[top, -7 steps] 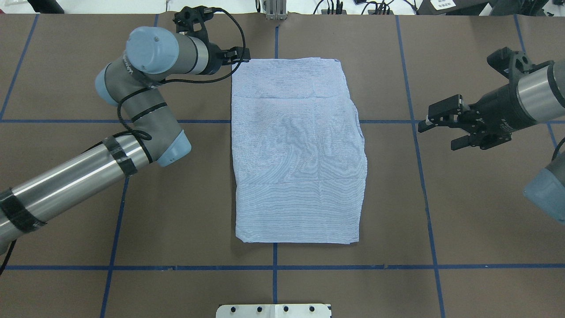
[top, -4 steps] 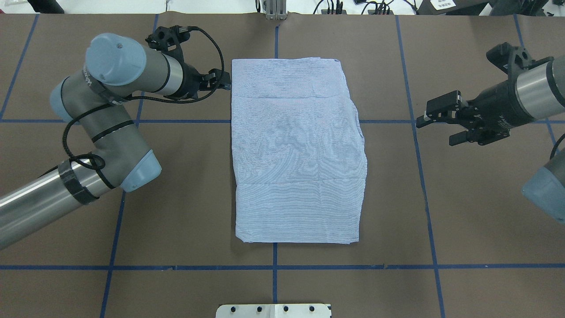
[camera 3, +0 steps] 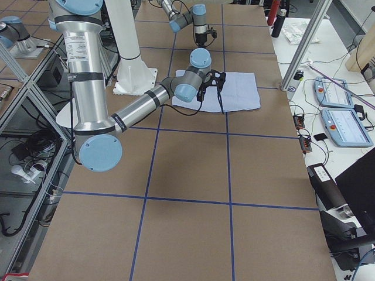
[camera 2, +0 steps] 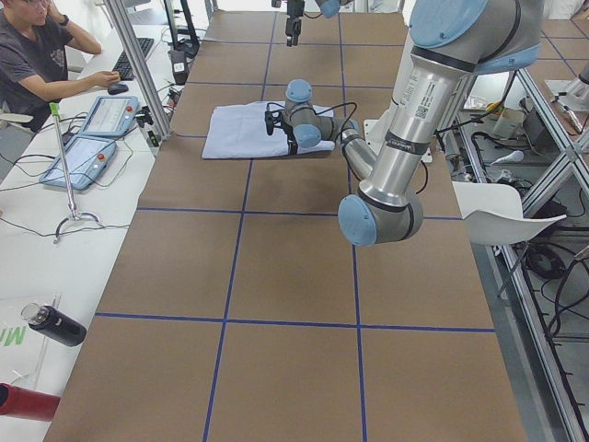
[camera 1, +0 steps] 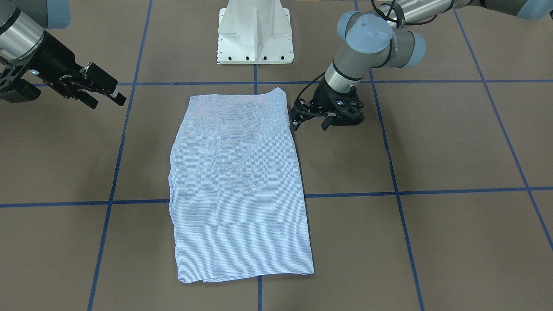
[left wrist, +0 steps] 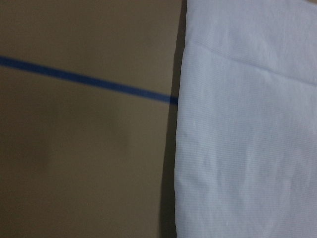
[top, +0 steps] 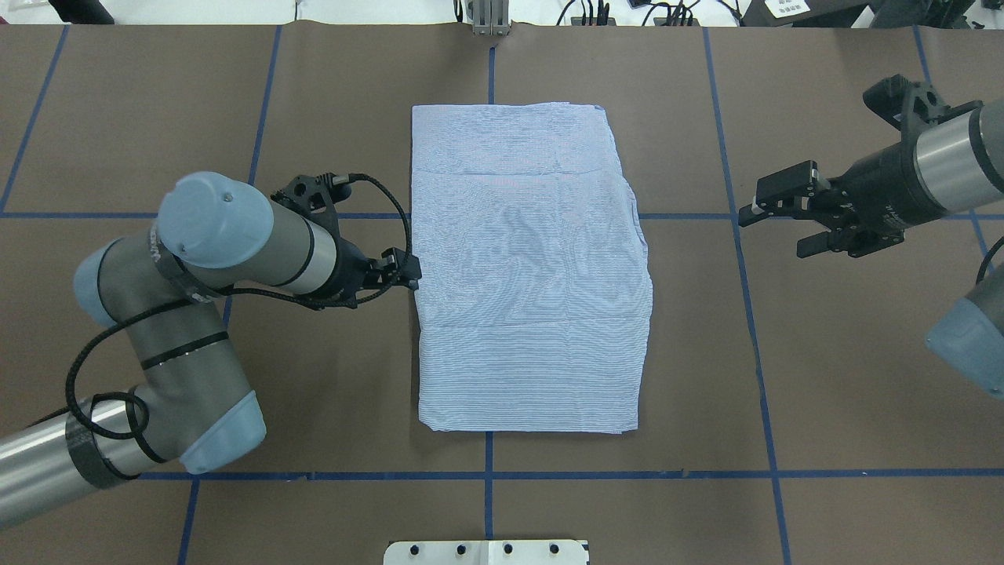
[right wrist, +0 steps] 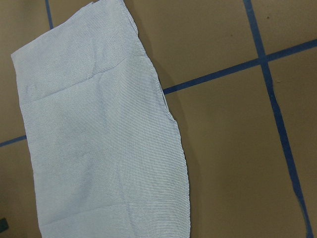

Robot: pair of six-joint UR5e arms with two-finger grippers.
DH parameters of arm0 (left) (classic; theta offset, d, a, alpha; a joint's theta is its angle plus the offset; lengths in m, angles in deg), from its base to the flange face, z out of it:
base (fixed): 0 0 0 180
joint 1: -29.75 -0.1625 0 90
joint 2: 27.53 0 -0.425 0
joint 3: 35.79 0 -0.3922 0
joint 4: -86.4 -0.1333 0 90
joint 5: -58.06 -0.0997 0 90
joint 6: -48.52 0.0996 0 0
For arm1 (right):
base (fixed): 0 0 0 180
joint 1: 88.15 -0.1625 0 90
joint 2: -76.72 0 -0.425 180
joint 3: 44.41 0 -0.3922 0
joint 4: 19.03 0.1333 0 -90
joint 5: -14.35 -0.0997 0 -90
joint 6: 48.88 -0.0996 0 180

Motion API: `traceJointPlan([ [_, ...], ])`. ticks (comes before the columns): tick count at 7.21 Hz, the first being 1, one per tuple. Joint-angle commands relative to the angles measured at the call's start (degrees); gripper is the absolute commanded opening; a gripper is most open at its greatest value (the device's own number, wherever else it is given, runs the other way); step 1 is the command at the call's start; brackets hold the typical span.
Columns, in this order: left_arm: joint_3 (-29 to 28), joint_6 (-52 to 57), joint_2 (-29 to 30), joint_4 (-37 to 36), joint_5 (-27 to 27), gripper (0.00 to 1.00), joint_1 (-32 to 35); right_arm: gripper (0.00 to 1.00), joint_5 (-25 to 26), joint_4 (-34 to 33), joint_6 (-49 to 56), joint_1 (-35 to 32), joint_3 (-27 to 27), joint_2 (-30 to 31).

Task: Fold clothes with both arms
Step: 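Release the bundle and move the left gripper to its near edge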

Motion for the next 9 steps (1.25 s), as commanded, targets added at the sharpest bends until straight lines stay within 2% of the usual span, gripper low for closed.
traceJointPlan([
  [1, 0.4, -5.2, 0.1, -0.2, -0.2, 0.98, -6.4, 1.0, 0.0, 0.0, 0.1, 0.1, -0.1, 0.0],
  [3, 0.3, -6.8, 0.2, -0.2, -0.3, 0.96, -10.0, 1.0, 0.0, 0.0, 0.0, 0.1, -0.1, 0.0],
  [4, 0.3, -7.2, 0.1, -0.2, -0.2, 0.85, -10.0, 1.0, 0.0, 0.0, 0.0, 0.2, -0.2, 0.0],
  [6, 0.3, -7.2, 0.2, -0.2, -0.2, 0.49, -10.1, 1.0, 0.0, 0.0, 0.0, 0.2, -0.3, 0.0],
  [7, 0.3, -7.2, 0.1, -0.2, -0.2, 0.45, -10.1, 1.0, 0.1, 0.0, 0.0, 0.4, -0.4, 0.0],
  [9, 0.1, -7.1, 0.2, -0.1, -0.2, 0.45, -10.1, 1.0, 0.1, 0.0, 0.0, 0.4, -0.6, 0.0],
])
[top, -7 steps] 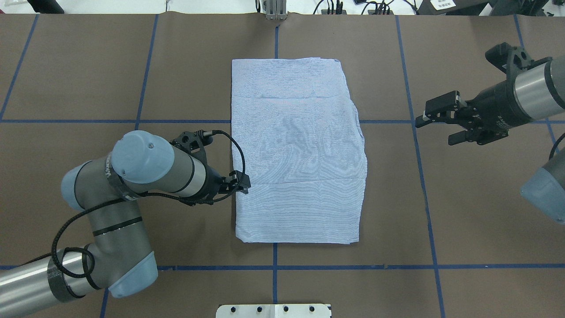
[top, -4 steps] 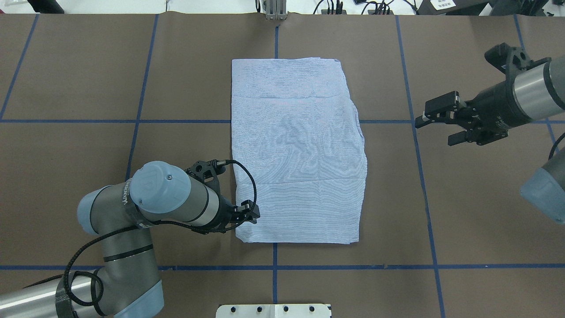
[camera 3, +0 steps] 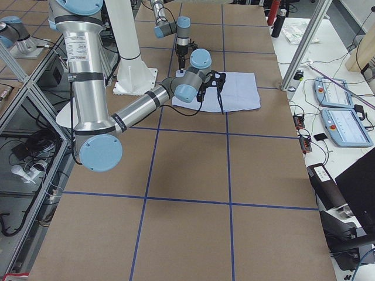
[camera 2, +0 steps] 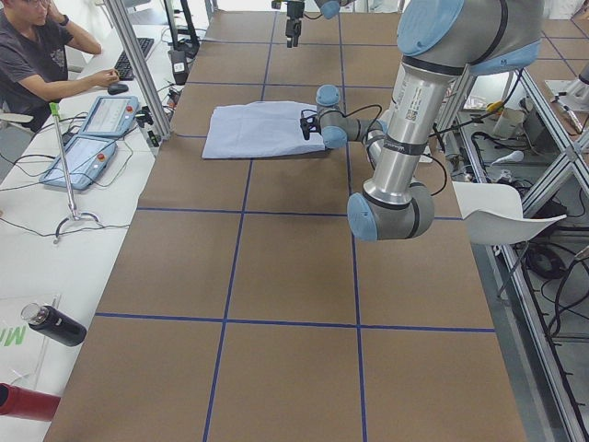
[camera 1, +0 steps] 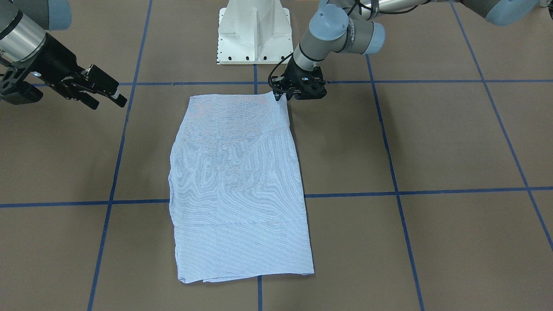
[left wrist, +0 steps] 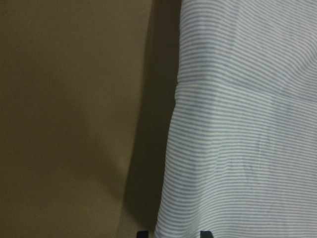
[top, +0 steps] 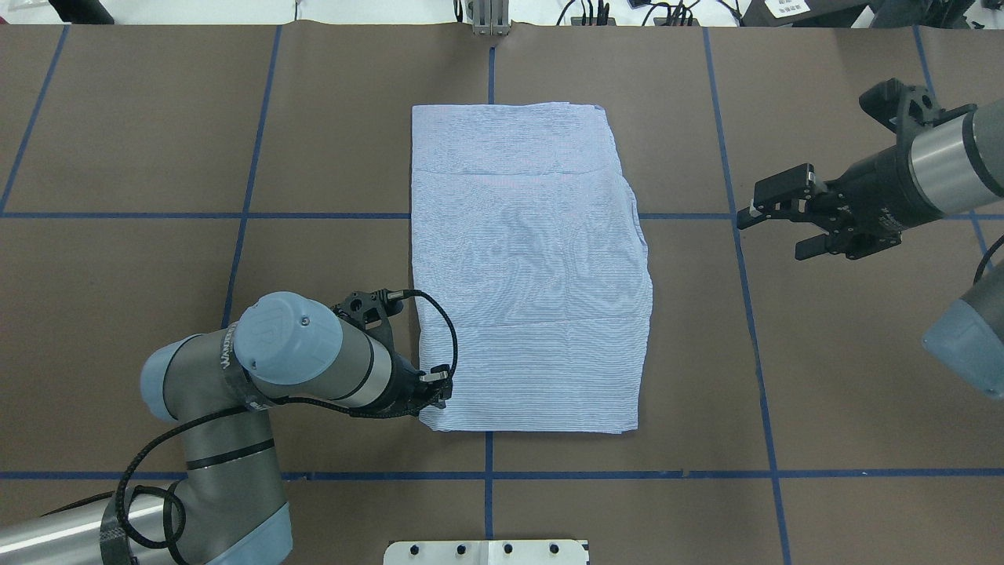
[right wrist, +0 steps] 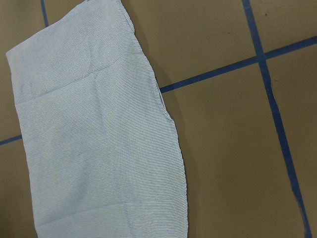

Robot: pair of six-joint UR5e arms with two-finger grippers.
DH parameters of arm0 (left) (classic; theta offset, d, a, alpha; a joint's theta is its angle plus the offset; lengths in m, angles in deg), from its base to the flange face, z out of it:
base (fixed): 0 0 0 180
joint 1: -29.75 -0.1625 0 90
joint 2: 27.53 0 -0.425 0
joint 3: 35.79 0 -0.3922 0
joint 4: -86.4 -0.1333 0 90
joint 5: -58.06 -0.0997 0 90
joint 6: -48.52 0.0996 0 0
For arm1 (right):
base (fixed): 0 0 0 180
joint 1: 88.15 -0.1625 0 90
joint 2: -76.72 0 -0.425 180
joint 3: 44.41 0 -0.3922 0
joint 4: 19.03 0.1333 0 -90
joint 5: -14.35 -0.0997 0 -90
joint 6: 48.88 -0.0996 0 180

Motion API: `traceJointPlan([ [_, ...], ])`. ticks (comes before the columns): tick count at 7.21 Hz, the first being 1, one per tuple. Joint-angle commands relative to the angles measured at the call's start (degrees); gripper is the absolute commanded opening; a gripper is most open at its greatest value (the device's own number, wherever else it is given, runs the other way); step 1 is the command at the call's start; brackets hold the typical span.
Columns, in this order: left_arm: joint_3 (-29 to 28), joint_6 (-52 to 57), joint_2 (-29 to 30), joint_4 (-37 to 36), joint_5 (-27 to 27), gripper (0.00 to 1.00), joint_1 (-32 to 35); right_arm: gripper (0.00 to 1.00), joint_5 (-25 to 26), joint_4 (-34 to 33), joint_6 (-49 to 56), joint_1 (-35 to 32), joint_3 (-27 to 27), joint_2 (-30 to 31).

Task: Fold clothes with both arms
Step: 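Release the bundle and move the left gripper to its near edge, then lower the right gripper to the bundle's near edge beside the left gripper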

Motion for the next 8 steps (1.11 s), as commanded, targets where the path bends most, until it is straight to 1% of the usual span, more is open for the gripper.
traceJointPlan([
  [1, -0.3, 0.1, 0.0, 0.1, 0.0, 0.45, 0.0, 1.0, 0.1, 0.0, 0.0, 0.1, -0.1, 0.0],
  [3, -0.4, 0.1, 0.1, 0.0, -0.1, 0.45, -1.4, 1.0, 0.1, 0.0, 0.0, 0.2, -0.4, 0.0],
  [4, -0.4, 0.0, 0.1, 0.0, 0.0, 0.39, -1.3, 1.0, 0.1, 0.0, 0.0, 0.2, -0.4, 0.0],
  [5, -0.4, 0.0, 0.1, -0.1, 0.0, 0.18, -1.3, 1.0, 0.1, 0.0, 0.0, 0.2, -0.4, 0.0],
  [6, -0.1, 0.0, 0.1, -0.2, 0.0, 0.0, -1.3, 1.0, 0.1, 0.0, 0.0, 0.4, -0.4, 0.1],
  [7, 0.1, 0.0, 0.1, -0.3, 0.1, 0.0, -1.2, 1.0, 0.3, -0.1, -0.1, 1.4, -0.3, 0.0],
  [8, 0.1, 0.0, 0.1, -0.3, 0.0, 0.0, -1.1, 1.0, 2.5, -0.1, -1.0, 3.6, 0.0, 0.0],
])
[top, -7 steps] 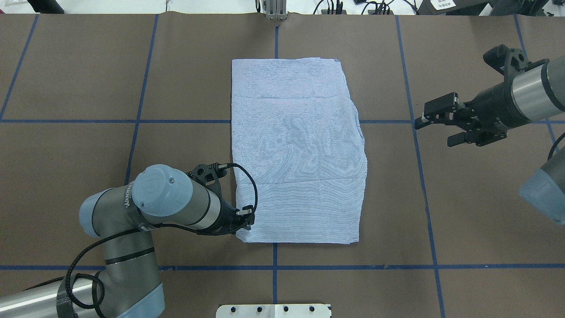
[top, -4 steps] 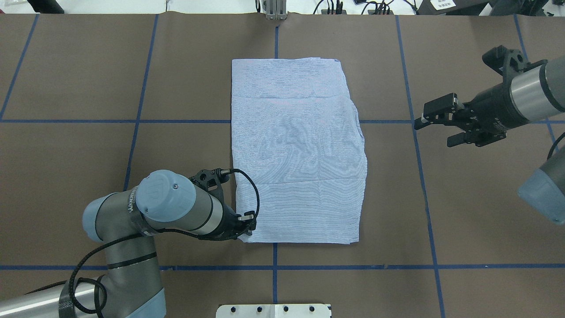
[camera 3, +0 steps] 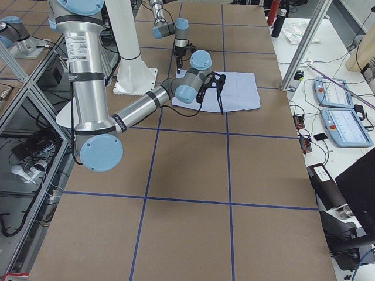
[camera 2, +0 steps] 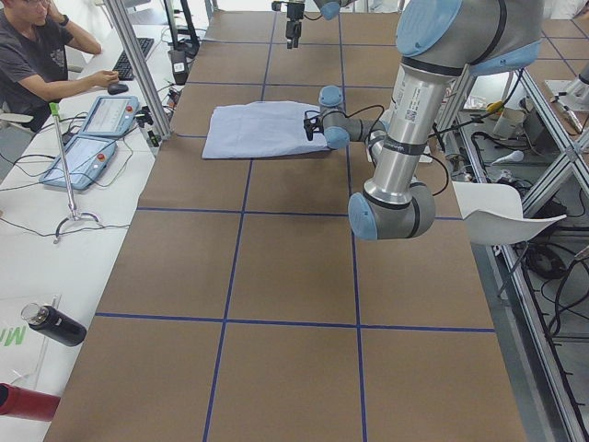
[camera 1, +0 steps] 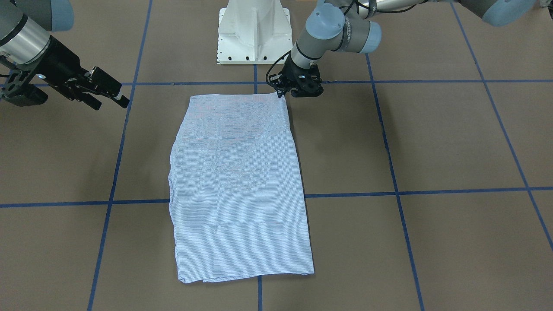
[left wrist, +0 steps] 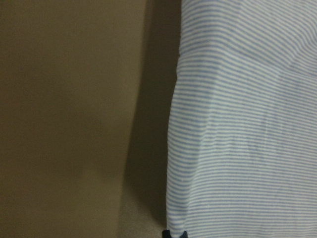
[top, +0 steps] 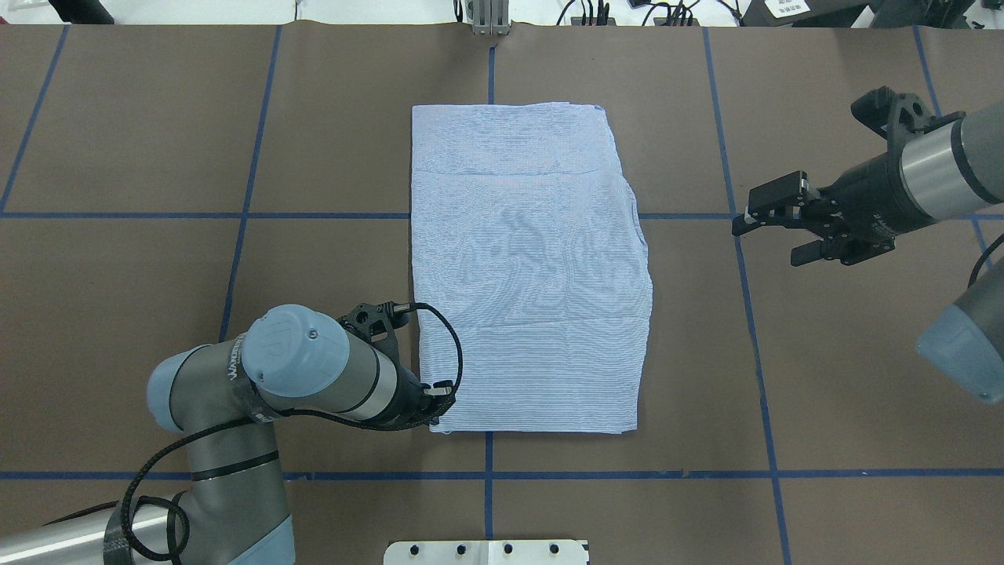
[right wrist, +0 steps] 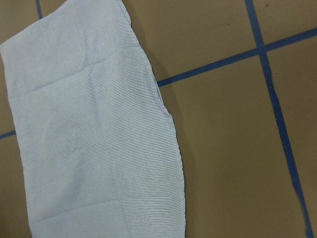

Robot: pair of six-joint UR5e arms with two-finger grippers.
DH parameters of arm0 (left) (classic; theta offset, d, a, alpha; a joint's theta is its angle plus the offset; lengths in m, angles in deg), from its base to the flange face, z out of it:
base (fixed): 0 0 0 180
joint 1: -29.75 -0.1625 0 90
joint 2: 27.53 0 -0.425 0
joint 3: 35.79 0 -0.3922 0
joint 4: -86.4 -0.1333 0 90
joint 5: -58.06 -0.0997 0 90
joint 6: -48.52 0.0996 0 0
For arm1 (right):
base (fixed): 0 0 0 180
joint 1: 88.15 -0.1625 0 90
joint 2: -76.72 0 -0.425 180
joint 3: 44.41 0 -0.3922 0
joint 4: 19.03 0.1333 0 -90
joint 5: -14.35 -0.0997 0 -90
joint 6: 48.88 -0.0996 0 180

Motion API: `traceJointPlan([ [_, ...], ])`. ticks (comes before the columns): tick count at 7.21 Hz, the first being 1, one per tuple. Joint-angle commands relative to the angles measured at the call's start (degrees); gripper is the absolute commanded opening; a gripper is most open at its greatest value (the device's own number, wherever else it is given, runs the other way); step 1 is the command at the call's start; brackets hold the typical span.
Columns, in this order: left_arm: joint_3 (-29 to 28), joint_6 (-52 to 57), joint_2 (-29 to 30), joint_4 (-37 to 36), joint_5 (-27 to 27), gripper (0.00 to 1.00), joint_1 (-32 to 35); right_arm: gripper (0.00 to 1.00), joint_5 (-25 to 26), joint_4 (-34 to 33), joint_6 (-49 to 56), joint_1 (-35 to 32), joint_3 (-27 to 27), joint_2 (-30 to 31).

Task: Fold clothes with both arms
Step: 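Lower the right gripper to the bundle's near edge beside the left gripper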

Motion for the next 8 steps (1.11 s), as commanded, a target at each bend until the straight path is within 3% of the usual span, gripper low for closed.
traceJointPlan([
  [1, 0.2, 0.0, 0.0, 0.0, 0.0, 0.0, 0.2, 1.0, 5.8, 0.0, -1.7, 5.9, 0.4, 0.0],
  [3, 0.1, -0.1, 0.0, -0.1, 0.0, 0.0, 0.2, 1.0, 17.5, -0.4, -7.0, 15.6, 0.5, -0.2],
  [4, 0.1, -0.1, -0.2, -0.1, 0.0, 0.0, 0.2, 1.0, 20.4, -1.7, -13.7, 19.8, -0.1, -2.5],
  [5, 0.0, -0.3, -0.3, -0.1, 0.0, 0.0, 0.2, 1.0, 22.6, -7.3, -19.5, 24.1, -0.1, -6.1],
  [7, -0.1, -0.4, -0.4, -0.1, 0.0, 0.0, 0.3, 1.0, 29.7, -26.2, -28.2, 31.0, -1.0, -17.5],
  [8, -0.1, -0.4, -0.4, -0.1, 0.0, 0.0, 0.2, 1.0, 30.6, -27.5, -30.4, 32.4, -2.7, -19.2],
])
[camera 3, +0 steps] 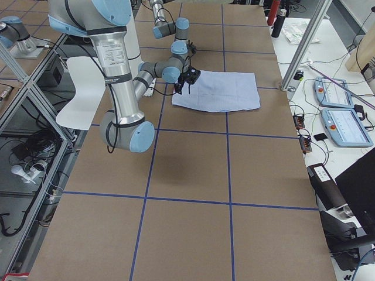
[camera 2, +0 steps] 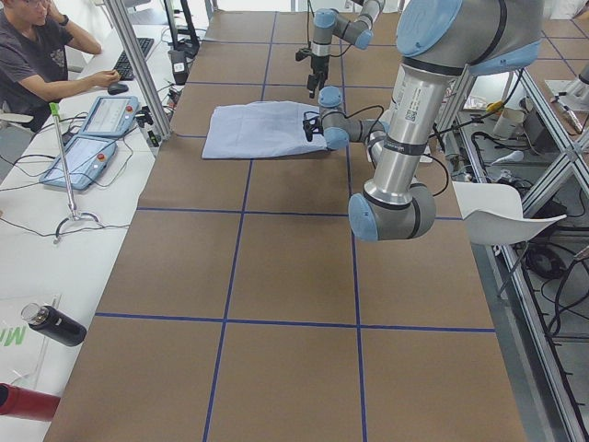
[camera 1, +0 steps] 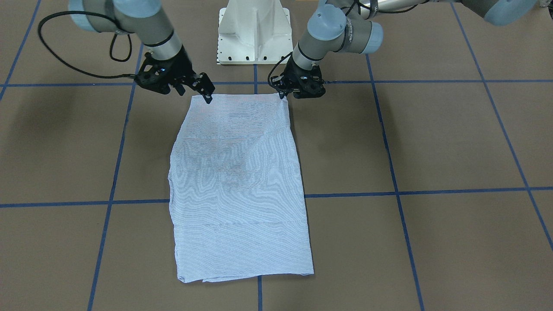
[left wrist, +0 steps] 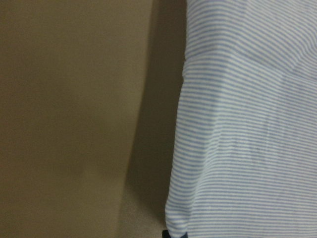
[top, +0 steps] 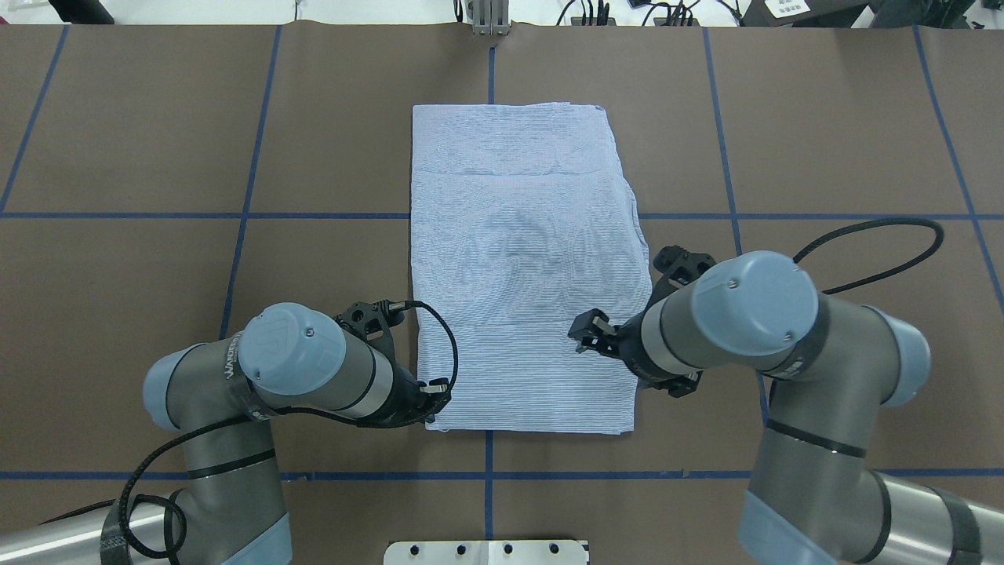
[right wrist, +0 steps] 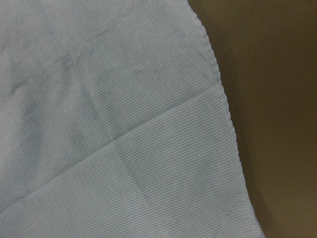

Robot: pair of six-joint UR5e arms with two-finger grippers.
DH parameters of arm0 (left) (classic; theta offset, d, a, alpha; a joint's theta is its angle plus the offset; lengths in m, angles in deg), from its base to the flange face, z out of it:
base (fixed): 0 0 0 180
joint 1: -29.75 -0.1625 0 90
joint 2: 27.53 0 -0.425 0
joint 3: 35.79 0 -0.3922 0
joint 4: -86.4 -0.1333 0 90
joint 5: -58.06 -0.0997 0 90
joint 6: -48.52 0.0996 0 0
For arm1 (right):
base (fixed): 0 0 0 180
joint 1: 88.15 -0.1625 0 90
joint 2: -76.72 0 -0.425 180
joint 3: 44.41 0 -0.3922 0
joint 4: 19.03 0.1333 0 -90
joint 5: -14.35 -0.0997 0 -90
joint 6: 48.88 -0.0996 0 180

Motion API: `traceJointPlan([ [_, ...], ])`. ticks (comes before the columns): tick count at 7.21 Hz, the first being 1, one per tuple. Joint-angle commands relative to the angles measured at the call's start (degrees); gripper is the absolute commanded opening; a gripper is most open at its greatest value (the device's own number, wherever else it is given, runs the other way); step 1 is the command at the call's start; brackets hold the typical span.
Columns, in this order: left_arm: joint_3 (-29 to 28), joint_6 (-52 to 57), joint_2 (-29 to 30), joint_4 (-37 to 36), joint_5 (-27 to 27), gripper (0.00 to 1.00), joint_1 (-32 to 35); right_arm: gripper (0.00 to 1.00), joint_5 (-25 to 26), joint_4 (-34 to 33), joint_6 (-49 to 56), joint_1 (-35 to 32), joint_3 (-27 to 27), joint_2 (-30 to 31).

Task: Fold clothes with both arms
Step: 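Lower the right gripper to the bundle's near edge beside the left gripper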

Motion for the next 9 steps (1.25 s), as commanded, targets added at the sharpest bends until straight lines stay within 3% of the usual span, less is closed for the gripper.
traceJointPlan([
  [1, -0.1, 0.0, 0.0, 0.0, 0.0, 0.0, -0.1, 1.0, 4.0, -5.2, -6.5, 4.5, -3.5, -4.2],
  [2, -0.2, 0.0, 0.0, 0.0, 0.0, 0.0, -0.1, 1.0, 6.6, -5.1, -6.8, 5.8, -4.6, -4.1],
  [9, -0.4, 0.0, 0.1, 0.1, -0.1, 0.0, -0.1, 1.0, 5.1, -5.5, -7.4, 7.8, -7.2, -3.1],
])
